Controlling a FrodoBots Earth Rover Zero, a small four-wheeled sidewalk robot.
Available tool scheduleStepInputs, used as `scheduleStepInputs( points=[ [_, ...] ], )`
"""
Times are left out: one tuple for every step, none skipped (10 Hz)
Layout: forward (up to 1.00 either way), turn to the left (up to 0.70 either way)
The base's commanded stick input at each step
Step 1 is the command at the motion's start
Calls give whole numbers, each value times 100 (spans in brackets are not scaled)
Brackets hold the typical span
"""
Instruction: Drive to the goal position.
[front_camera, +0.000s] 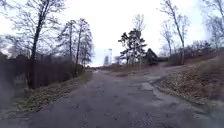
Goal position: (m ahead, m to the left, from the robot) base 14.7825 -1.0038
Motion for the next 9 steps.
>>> scheduleStepInputs(
  points=[
    [50,0],
    [50,0],
    [50,0],
    [50,0],
    [50,0],
    [50,0],
    [50,0],
    [50,0],
    [50,0]
  ],
)
